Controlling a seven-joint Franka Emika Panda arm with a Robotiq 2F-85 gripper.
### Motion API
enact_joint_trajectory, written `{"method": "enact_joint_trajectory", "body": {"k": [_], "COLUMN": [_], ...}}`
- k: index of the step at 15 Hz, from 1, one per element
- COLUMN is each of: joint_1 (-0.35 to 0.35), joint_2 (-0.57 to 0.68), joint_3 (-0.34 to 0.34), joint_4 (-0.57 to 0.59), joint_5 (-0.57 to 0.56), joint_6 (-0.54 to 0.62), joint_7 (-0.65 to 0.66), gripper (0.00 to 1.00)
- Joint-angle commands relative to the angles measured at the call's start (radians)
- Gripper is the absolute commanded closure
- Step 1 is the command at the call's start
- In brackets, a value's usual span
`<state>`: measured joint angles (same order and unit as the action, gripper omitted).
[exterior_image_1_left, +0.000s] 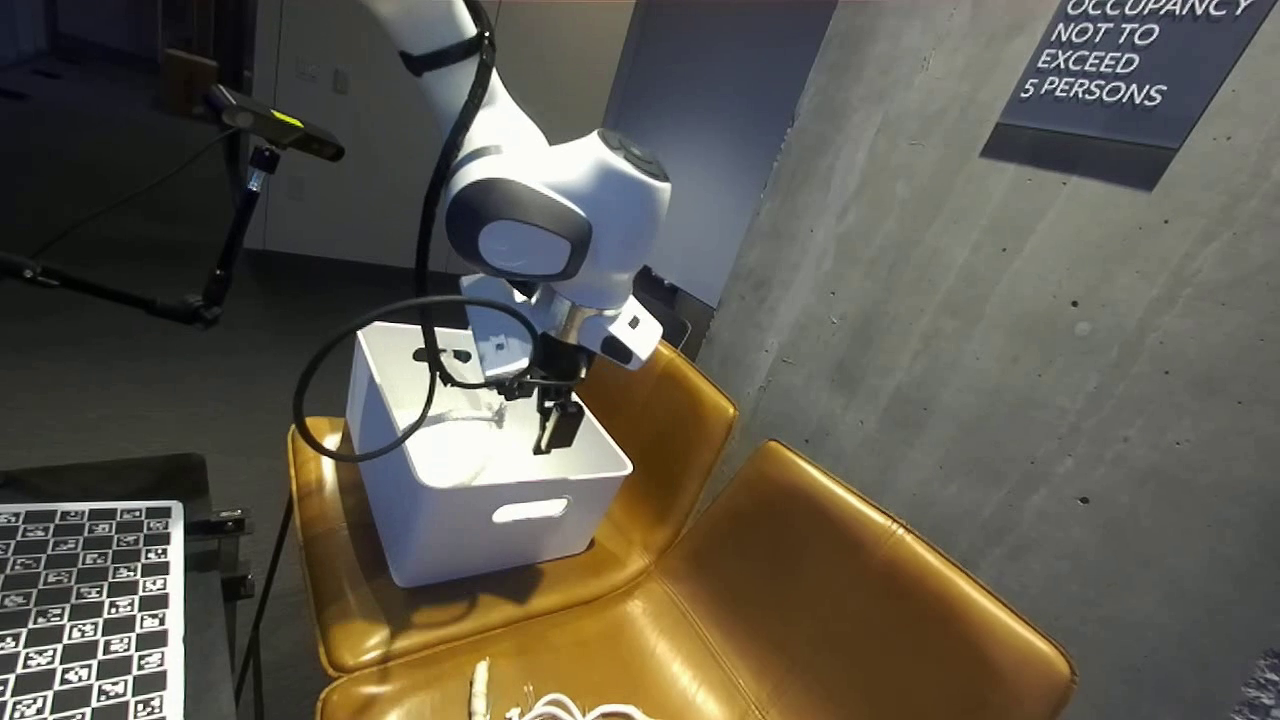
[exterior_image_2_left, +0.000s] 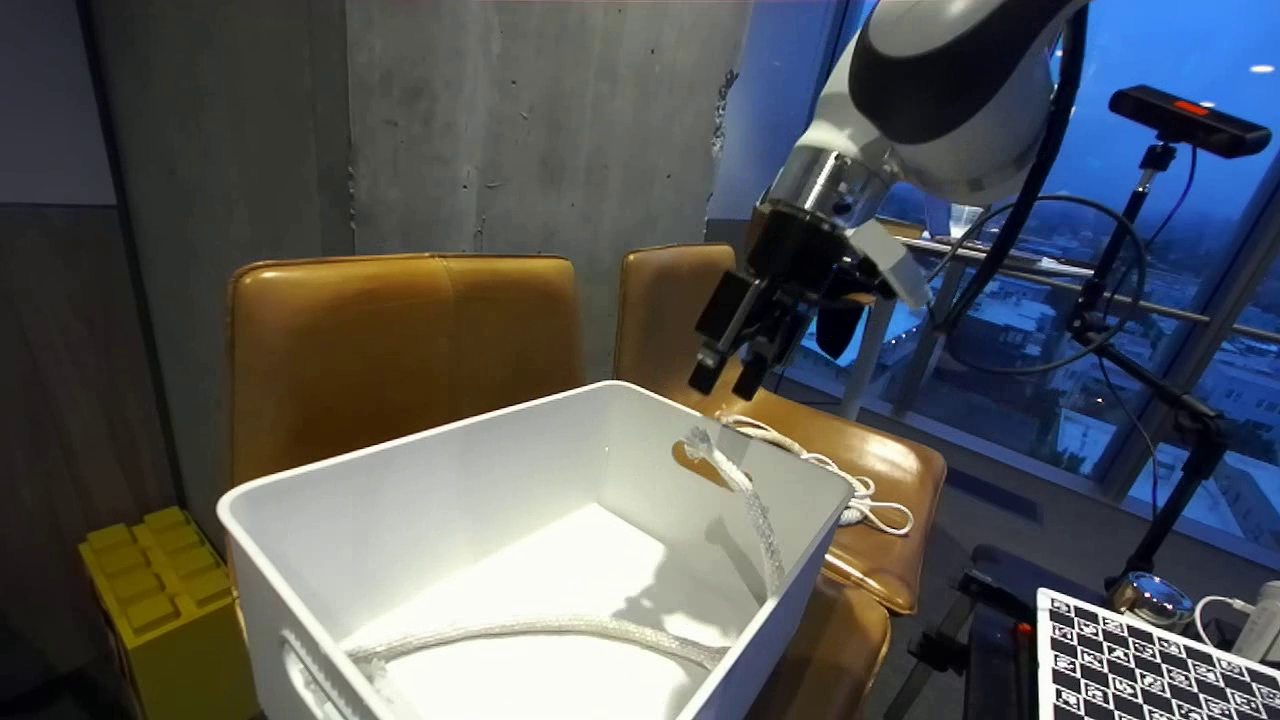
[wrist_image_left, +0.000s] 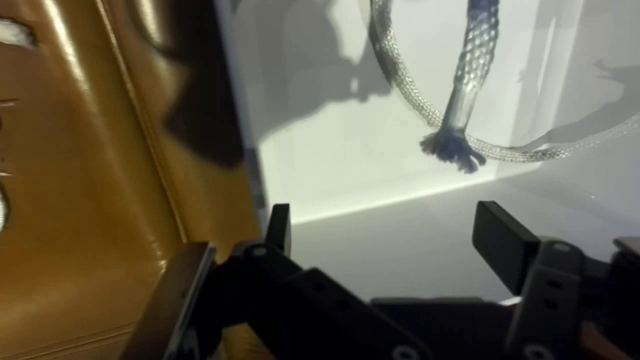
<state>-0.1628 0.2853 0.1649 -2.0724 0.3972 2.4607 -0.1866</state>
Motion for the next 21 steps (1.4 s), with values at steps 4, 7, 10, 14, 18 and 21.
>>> {"method": "enact_joint_trajectory", "body": {"k": [4, 7, 10, 14, 18, 21], "joint_1": [-0.098, -0.127, -0.165, -0.200, -0.199, -0.178], "joint_2": [-0.123, -0.067, 0.053, 0.229, 0.407, 0.532], "joint_3": [-0.182, -0.259, -0.295, -0.286, -0.287, -0.311], "joint_4": [0.004, 0.032, 0.118, 0.250, 0.392, 0.498], "joint_5": [0.040, 0.023, 0.029, 0.009, -0.056, -0.151], "joint_6": [-0.242, -0.249, -0.254, -0.210, -0.162, -0.146], "joint_7": [-0.193, -0.255, -0.305, -0.285, -0.198, -0.071], "gripper": [0.00, 0.00, 0.00, 0.00, 0.00, 0.00]}}
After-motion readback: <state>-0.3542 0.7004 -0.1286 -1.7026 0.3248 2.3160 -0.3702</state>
